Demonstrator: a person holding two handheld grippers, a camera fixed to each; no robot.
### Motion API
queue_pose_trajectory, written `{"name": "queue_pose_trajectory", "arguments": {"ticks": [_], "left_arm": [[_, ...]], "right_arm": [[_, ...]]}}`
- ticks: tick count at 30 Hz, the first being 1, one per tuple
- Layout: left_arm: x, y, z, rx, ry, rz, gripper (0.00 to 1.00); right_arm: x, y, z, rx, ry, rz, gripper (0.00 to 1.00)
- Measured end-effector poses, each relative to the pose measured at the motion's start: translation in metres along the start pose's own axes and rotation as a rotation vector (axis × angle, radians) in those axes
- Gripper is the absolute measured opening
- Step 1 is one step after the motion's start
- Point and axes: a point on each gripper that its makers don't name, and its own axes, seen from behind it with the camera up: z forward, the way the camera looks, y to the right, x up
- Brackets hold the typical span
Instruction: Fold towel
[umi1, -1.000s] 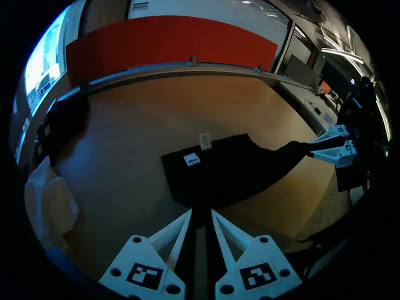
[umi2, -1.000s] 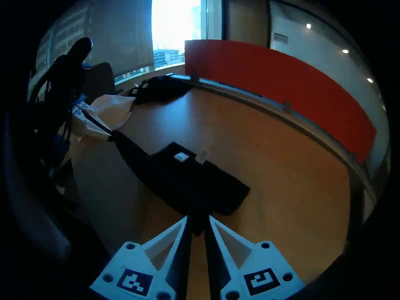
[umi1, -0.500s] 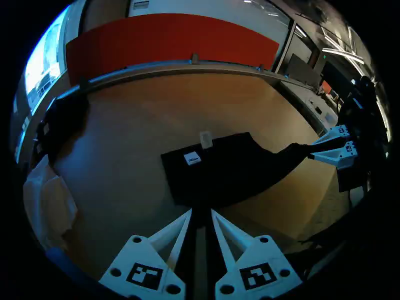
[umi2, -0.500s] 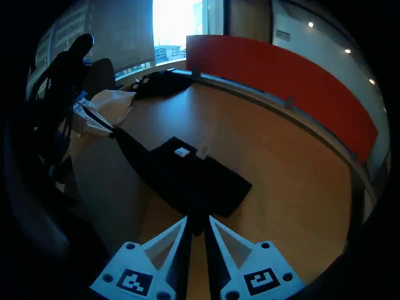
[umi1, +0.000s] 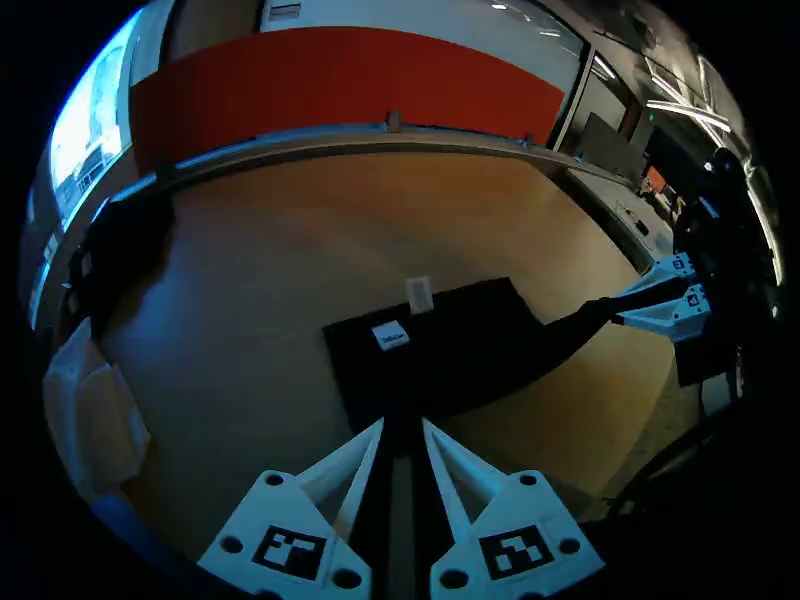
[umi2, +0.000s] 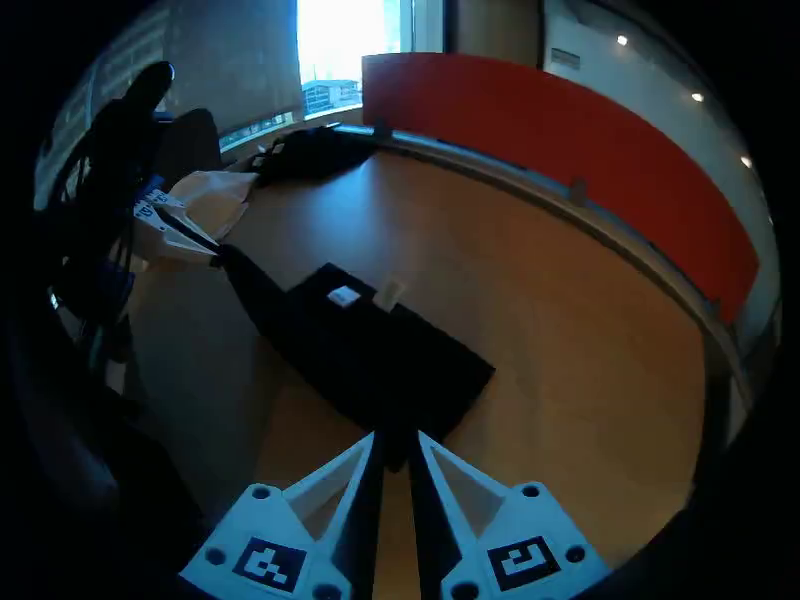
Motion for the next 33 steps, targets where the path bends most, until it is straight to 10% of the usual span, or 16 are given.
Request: {"name": "queue_pose_trajectory", "arguments": {"ticks": [33], "left_arm": [[0.002,-0.034,0.078,0.054,-0.035,-0.040,0.13]], "right_arm": [[0.004,0.042,0.076,0.008,-0.056,0.043,0.17]]}}
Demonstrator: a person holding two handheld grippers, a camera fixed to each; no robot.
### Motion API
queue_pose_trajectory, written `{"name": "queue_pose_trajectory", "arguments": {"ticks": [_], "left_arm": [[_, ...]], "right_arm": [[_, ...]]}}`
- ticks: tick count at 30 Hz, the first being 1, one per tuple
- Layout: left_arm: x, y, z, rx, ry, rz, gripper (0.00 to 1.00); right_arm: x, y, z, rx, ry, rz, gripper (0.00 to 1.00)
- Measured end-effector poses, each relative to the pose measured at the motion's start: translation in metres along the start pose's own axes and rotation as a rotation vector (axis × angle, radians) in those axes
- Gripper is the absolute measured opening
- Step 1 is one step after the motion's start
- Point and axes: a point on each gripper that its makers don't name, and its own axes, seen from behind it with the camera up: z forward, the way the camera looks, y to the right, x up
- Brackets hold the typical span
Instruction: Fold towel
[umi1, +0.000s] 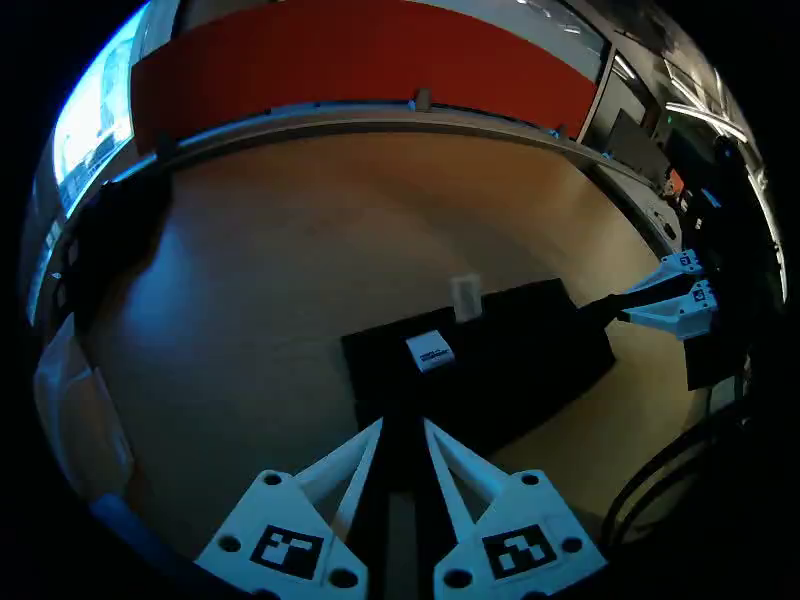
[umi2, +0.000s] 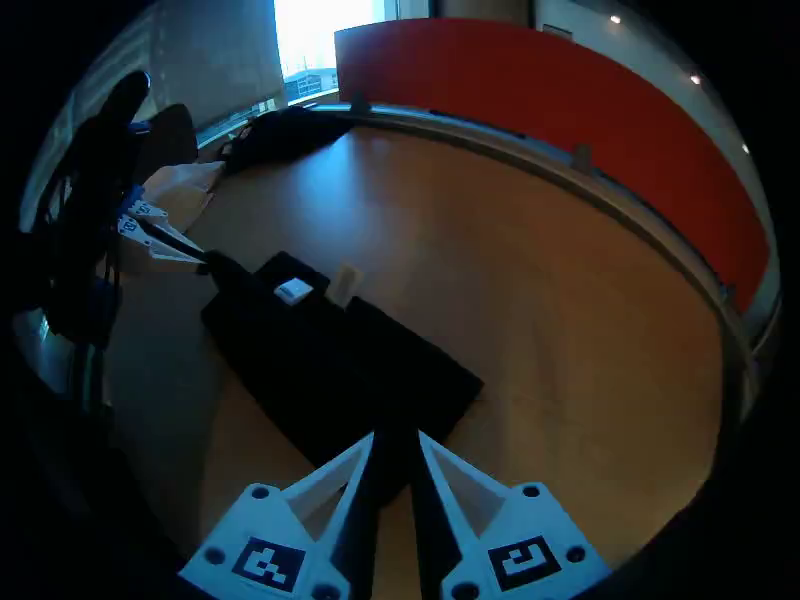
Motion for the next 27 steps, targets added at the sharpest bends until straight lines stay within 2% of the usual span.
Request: {"name": "queue_pose_trajectory", "arguments": {"ticks": [9,17,23,27], "left_arm": [[-0.003,-0.010,0.019,0.033,-0.004,-0.011,0.15],[-0.004,-0.020,0.031,0.072,-0.005,-0.009,0.25],[-0.002,-0.027,0.037,0.092,-0.006,-0.016,0.32],[-0.001,-0.032,0.039,0.108,-0.006,-0.011,0.43]], "right_arm": [[-0.004,0.006,0.018,-0.021,-0.017,-0.020,0.19],[-0.009,0.014,0.031,-0.057,-0.035,-0.021,0.27],[-0.012,0.022,0.036,-0.083,-0.047,-0.020,0.42],[-0.014,0.029,0.038,-0.109,-0.049,-0.025,0.60]]}}
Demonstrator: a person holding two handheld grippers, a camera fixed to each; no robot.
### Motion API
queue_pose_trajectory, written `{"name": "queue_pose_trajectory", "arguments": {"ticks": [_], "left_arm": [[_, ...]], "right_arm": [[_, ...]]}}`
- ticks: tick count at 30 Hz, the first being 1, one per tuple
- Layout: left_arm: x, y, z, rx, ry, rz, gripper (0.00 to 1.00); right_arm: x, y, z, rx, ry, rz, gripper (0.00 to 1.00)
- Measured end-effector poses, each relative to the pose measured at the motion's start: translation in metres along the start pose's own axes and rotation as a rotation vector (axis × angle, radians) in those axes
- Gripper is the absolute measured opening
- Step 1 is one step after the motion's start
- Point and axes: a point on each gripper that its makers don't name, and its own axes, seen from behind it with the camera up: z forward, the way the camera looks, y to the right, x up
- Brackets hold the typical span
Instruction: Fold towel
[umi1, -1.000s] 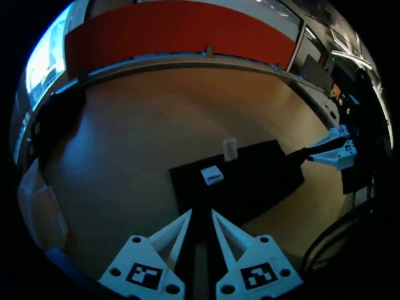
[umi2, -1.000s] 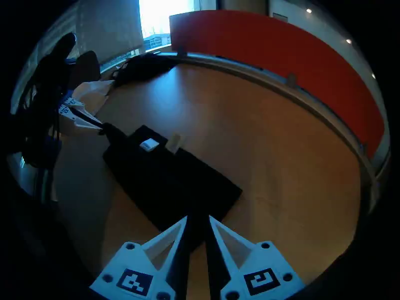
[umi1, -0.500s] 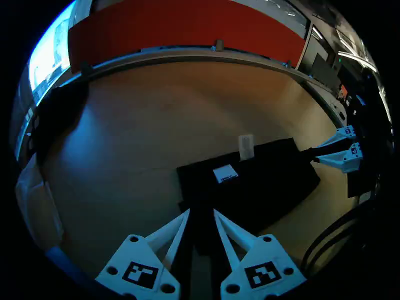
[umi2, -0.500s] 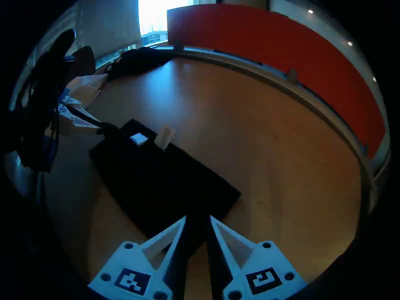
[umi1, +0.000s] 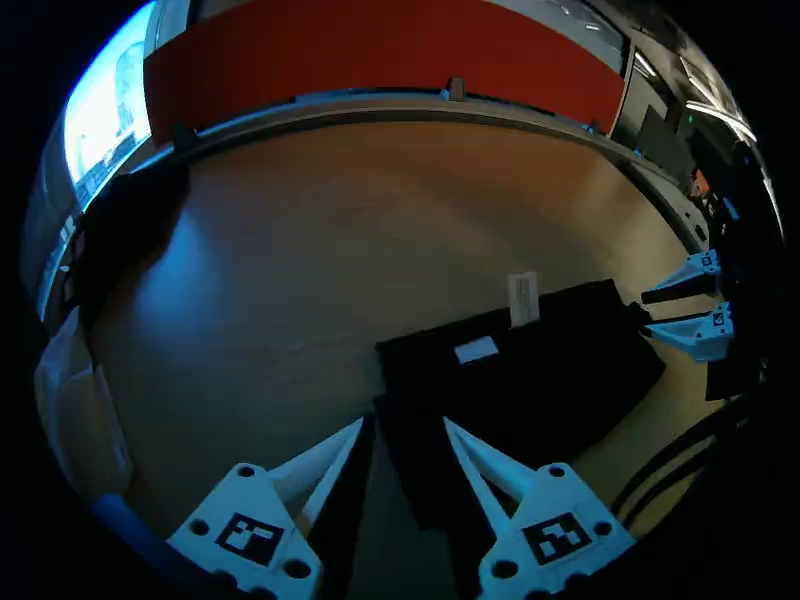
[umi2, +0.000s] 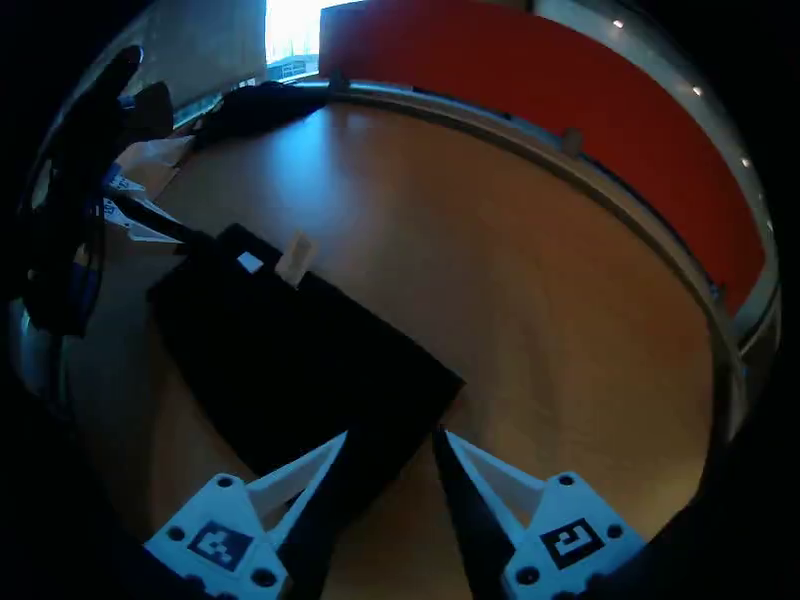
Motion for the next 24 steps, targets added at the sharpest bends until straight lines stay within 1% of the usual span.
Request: {"name": "queue_pose_trajectory", "arguments": {"ticks": [4,6,8,10,12,14,16,18,20,24], "left_arm": [[0.000,-0.003,0.003,0.009,-0.005,0.009,0.45],[-0.001,-0.004,0.004,0.013,-0.008,0.013,0.45],[-0.001,-0.005,0.005,0.015,-0.010,0.013,0.48],[-0.001,-0.005,0.006,0.017,-0.011,0.012,0.54],[-0.001,-0.006,0.007,0.019,-0.011,0.011,0.54],[0.000,-0.007,0.008,0.020,-0.011,0.011,0.59],[0.002,-0.009,0.010,0.025,-0.010,0.013,0.63],[0.004,-0.012,0.011,0.031,-0.008,0.016,0.67],[0.007,-0.014,0.011,0.037,-0.006,0.019,0.79],[0.012,-0.018,0.013,0.049,-0.003,0.020,0.90]], "right_arm": [[-0.002,0.004,0.003,-0.017,-0.002,-0.008,0.66],[-0.002,0.006,0.004,-0.024,-0.002,-0.011,0.67],[-0.003,0.007,0.005,-0.028,-0.003,-0.013,0.68],[-0.002,0.009,0.007,-0.035,-0.002,-0.014,0.68],[-0.002,0.011,0.008,-0.041,0.000,-0.014,0.68],[0.000,0.013,0.009,-0.046,0.002,-0.011,0.70],[0.001,0.016,0.009,-0.054,0.005,-0.008,0.81],[0.003,0.019,0.010,-0.063,0.008,-0.006,0.86],[0.006,0.023,0.011,-0.071,0.013,-0.006,0.87],[0.010,0.030,0.012,-0.090,0.021,-0.006,0.96]]}}
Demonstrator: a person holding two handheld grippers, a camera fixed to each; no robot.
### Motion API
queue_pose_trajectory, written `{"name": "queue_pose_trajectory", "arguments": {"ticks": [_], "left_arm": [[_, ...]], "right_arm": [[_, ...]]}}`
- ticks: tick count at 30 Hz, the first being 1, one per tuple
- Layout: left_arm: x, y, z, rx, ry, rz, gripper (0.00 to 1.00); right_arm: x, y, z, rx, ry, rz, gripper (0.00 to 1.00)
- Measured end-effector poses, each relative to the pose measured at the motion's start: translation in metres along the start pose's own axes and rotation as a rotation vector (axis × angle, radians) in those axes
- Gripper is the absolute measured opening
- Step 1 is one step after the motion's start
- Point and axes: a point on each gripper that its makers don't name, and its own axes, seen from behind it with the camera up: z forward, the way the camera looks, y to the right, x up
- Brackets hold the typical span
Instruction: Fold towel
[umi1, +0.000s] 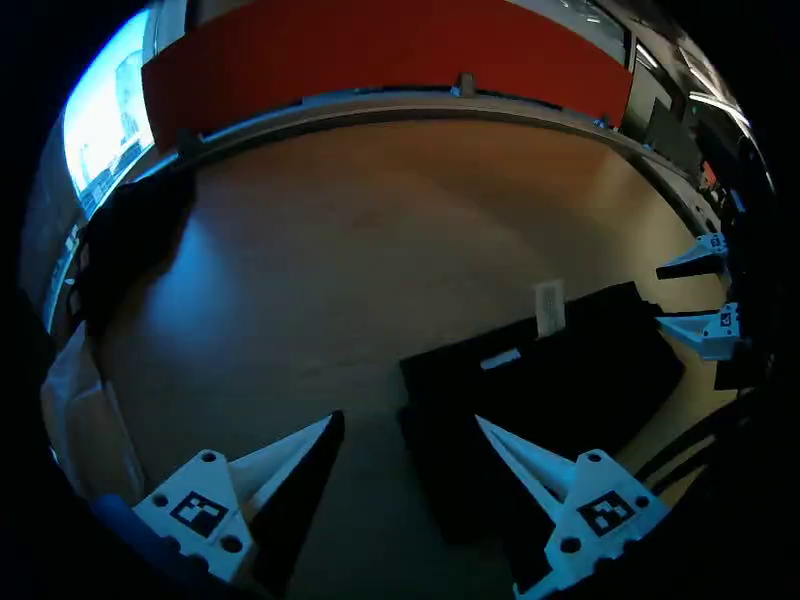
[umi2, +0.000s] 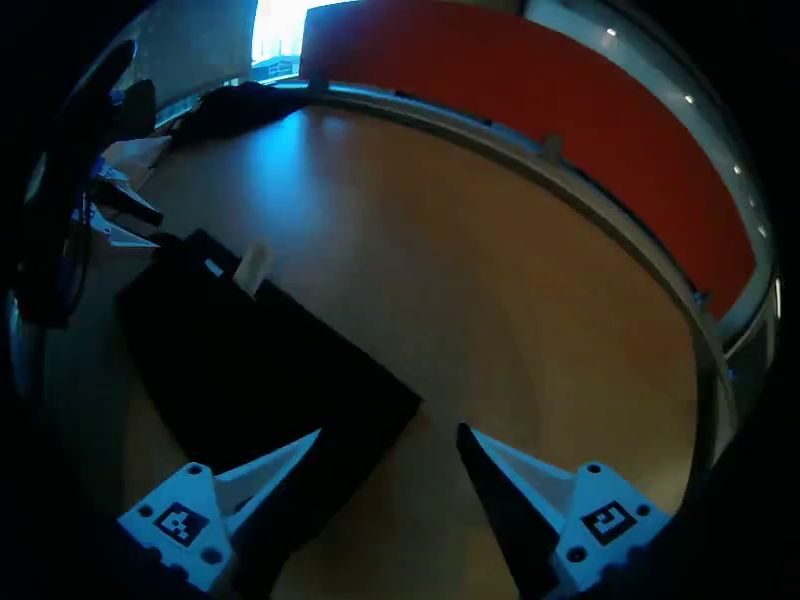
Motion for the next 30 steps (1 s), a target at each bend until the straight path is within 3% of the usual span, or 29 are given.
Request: {"name": "queue_pose_trajectory", "arguments": {"ticks": [2,18,30], "left_arm": [[0.002,-0.002,0.001,0.005,0.002,-0.001,0.94],[0.025,-0.019,-0.009,0.045,0.047,-0.012,0.94],[0.014,-0.014,-0.014,0.029,0.037,-0.017,0.94]], "right_arm": [[0.002,0.003,0.001,-0.008,0.003,0.000,0.96],[0.019,0.020,0.001,-0.046,0.040,0.018,0.98],[0.007,0.010,-0.009,-0.026,0.042,0.024,0.98]]}}
